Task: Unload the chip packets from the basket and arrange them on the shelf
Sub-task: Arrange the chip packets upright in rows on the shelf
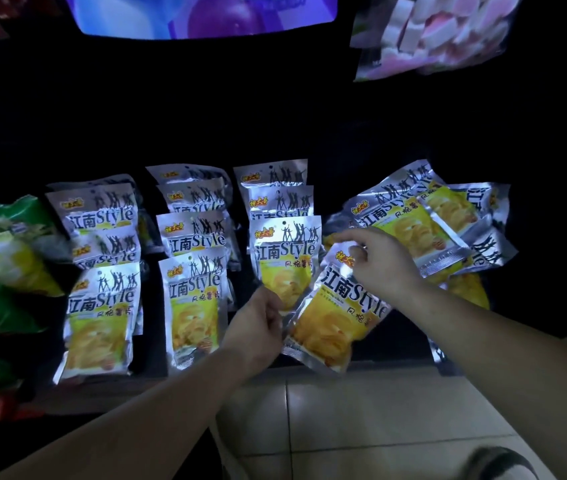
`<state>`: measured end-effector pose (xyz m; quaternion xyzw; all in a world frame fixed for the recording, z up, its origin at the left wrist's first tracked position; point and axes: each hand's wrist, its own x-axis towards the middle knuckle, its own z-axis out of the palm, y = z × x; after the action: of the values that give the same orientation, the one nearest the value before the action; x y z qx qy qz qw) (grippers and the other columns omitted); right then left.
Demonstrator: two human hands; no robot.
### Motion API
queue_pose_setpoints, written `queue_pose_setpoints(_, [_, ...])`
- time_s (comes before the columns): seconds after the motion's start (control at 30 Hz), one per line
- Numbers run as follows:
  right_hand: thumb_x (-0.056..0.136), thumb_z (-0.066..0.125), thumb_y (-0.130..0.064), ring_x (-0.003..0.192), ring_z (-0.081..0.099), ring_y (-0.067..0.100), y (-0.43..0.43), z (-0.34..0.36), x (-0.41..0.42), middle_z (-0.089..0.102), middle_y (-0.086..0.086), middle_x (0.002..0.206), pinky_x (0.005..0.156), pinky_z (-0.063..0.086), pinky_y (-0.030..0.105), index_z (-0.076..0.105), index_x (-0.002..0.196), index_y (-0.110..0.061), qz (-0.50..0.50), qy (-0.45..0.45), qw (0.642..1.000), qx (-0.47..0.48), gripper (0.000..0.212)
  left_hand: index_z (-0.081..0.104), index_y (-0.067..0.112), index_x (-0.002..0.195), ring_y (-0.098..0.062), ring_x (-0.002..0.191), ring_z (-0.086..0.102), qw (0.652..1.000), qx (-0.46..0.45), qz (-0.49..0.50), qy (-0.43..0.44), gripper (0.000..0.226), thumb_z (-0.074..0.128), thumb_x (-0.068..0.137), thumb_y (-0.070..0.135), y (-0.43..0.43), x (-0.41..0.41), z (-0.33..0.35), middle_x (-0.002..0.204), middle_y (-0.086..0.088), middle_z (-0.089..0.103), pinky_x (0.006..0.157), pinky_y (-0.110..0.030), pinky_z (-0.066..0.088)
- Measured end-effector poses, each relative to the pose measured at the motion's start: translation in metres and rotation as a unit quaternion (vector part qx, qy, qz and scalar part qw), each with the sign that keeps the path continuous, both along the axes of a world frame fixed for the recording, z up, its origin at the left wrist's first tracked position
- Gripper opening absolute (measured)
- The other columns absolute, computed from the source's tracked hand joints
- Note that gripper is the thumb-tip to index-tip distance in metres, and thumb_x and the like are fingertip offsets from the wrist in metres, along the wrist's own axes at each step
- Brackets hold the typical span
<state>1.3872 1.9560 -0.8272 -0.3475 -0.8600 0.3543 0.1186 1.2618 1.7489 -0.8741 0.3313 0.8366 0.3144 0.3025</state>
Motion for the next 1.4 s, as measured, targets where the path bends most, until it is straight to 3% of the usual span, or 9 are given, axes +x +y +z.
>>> queue_pose_setpoints(0.13, [0.100,0.056,-0.010,0.078,0.062,0.023,-0.012,0.012,-0.033,0.066,-0.001,0.104,0.062,0.053,0.043,0.054,0.104,-0.036,0.057,-0.002,0.998,0.040,0.027,0.055,0.023,0.081,-0.020,0.073,0.064,0.998,-0.055,0.022,0.022,0.020,0.054,0.089,0.004,-0.006,-0.002,-0.007,0.077,0.002,0.066,0.066,-0.041,0.056])
queue_pose_setpoints(0.33, [0.093,0.063,-0.012,0.075,0.058,0.026,-0.035,0.007,-0.088,0.057,-0.005,0.080,0.067,0.052,0.048,0.041,0.088,-0.031,0.105,-0.003,0.994,0.027,0.030,0.059,0.033,0.075,-0.011,0.075,0.063,0.994,-0.089,0.010,0.061,0.016,0.059,0.081,0.018,-0.011,-0.010,-0.019,0.091,0.006,0.064,0.068,-0.032,0.059])
queue_pose_setpoints(0.47, [0.095,0.061,-0.014,0.079,0.061,0.020,-0.045,-0.003,-0.110,0.063,-0.005,0.087,0.070,0.054,0.043,0.044,0.093,-0.033,0.129,-0.001,0.991,0.030,0.025,0.063,0.037,0.114,-0.015,0.093,0.061,0.994,-0.059,-0.046,0.075,0.033,0.067,0.084,0.026,-0.015,-0.013,-0.022,0.107,0.010,0.051,0.079,-0.030,0.054])
queue_pose_setpoints(0.6, [0.096,0.064,-0.019,0.090,0.065,0.018,-0.045,-0.008,-0.119,0.068,-0.008,0.098,0.075,0.055,0.039,0.049,0.103,-0.038,0.153,-0.004,0.987,0.047,0.026,0.041,0.045,0.147,-0.015,0.123,0.053,0.984,-0.073,-0.127,0.102,0.068,0.069,0.086,0.039,-0.017,-0.009,-0.022,0.136,0.010,0.043,0.106,-0.035,0.047])
queue_pose_setpoints(0.77, [0.095,0.069,-0.025,0.117,0.057,0.018,-0.033,-0.013,-0.101,0.063,-0.007,0.126,0.090,0.051,0.041,0.062,0.123,-0.032,0.148,-0.022,0.985,0.086,0.029,0.035,0.049,0.148,-0.019,0.130,0.049,0.985,-0.080,-0.125,0.085,0.072,0.070,0.085,0.037,-0.014,-0.007,-0.029,0.140,0.007,0.036,0.106,-0.039,0.049])
queue_pose_setpoints(1.0, [0.085,0.078,-0.040,0.113,0.051,0.028,-0.029,-0.021,-0.054,0.051,0.004,0.117,0.084,0.053,0.041,0.069,0.124,-0.026,0.120,-0.118,0.952,0.256,0.042,0.025,0.049,0.153,-0.024,0.135,0.036,0.973,-0.077,-0.093,0.199,0.078,0.067,0.087,0.044,-0.003,-0.014,-0.031,0.149,0.002,0.026,0.099,-0.045,0.052])
queue_pose_setpoints(1.17, [0.088,0.070,-0.056,0.121,0.054,0.024,-0.040,-0.034,-0.039,0.028,0.000,0.146,0.087,0.055,0.037,0.041,0.149,-0.041,0.070,-0.219,0.968,0.103,0.069,0.012,0.050,0.155,-0.027,0.141,0.030,0.965,-0.129,-0.089,0.210,0.084,0.066,0.091,0.047,0.004,-0.005,-0.029,0.160,0.001,0.010,0.104,-0.047,0.045])
queue_pose_setpoints(1.3, [0.089,0.075,-0.041,0.133,0.050,0.023,-0.038,-0.054,-0.037,0.014,-0.008,0.162,0.106,0.046,0.035,0.037,0.154,-0.039,0.098,-0.142,0.985,0.001,0.076,0.012,0.048,0.156,-0.028,0.140,0.036,0.967,-0.133,-0.071,0.205,0.082,0.064,0.092,0.049,0.002,-0.004,-0.036,0.158,0.000,0.014,0.106,-0.047,0.042])
queue_pose_setpoints(1.4, [0.091,0.075,-0.035,0.135,0.049,0.022,-0.035,-0.058,-0.042,0.013,-0.009,0.164,0.106,0.045,0.034,0.038,0.154,-0.037,0.110,-0.108,0.988,-0.003,0.073,0.014,0.048,0.156,-0.028,0.137,0.041,0.971,-0.122,-0.054,0.198,0.081,0.063,0.091,0.051,0.001,-0.006,-0.038,0.155,-0.002,0.018,0.108,-0.045,0.040])
